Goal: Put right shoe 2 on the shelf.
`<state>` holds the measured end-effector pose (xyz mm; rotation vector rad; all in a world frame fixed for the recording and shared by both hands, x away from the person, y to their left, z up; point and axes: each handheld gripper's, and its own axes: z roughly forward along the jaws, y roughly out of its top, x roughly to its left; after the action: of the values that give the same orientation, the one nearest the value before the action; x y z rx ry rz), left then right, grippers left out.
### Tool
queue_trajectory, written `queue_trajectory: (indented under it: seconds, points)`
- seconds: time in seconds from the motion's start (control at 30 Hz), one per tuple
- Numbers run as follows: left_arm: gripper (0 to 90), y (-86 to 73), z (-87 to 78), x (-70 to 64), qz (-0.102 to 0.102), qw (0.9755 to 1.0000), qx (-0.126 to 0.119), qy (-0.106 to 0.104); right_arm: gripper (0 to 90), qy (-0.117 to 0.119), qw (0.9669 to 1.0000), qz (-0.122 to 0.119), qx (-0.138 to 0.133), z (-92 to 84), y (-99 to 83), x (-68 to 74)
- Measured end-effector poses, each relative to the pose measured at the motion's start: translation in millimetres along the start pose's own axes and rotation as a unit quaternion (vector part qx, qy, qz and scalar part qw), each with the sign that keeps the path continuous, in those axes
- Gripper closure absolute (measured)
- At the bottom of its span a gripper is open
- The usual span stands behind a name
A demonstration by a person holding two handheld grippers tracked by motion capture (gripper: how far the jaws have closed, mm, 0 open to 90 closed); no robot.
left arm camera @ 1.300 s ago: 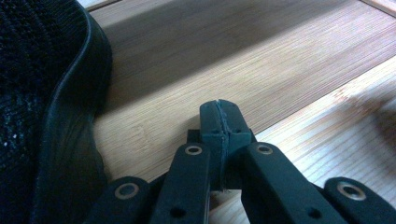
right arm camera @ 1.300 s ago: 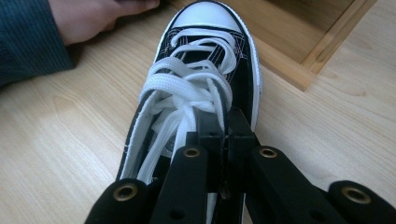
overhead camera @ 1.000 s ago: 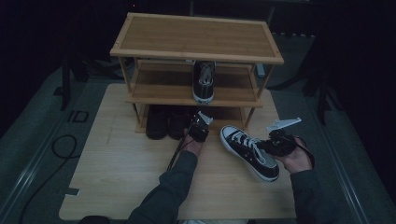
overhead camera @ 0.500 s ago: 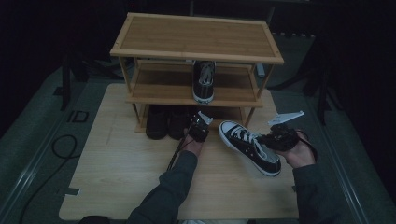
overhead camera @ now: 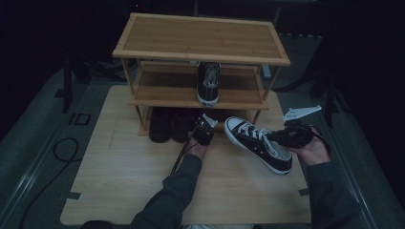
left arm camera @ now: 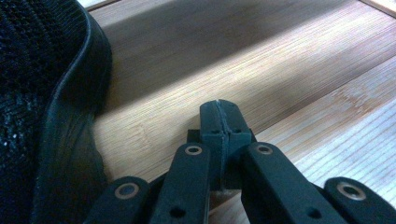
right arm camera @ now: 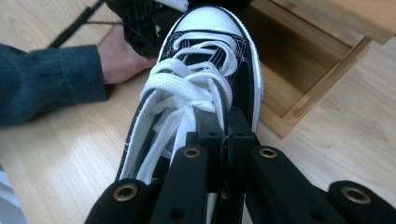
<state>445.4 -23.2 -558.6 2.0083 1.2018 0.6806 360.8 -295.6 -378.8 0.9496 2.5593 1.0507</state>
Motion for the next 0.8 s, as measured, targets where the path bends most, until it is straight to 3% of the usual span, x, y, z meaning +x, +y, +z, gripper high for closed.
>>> queue_trajectory:
  seconds: [0.33, 0.57, 0.6, 0.8]
  points:
    - [90.0, 0.0, 0.2, -0.4, -0.002, 1.0, -0.002, 0.001, 88.1, 0.013, 0.9997, -0.008, -0.018, -17.5, 10.1, -2.7]
    - [90.0, -0.1, 1.0, -1.3, -0.01, 0.9999, -0.009, 0.002, 88.0, 0.019, 0.9994, -0.02, -0.022, -25.6, 22.0, 4.5]
    - [90.0, 0.1, -0.2, 0.1, 0.003, 1.0, 0.002, 0.0, 88.0, 0.024, 0.9991, -0.023, -0.025, -27.4, 24.7, 5.4]
    - [90.0, 0.1, -0.3, 0.2, 0.002, 1.0, 0.002, -0.002, 88.0, 0.024, 0.9987, -0.029, -0.035, -35.4, 38.8, 7.6]
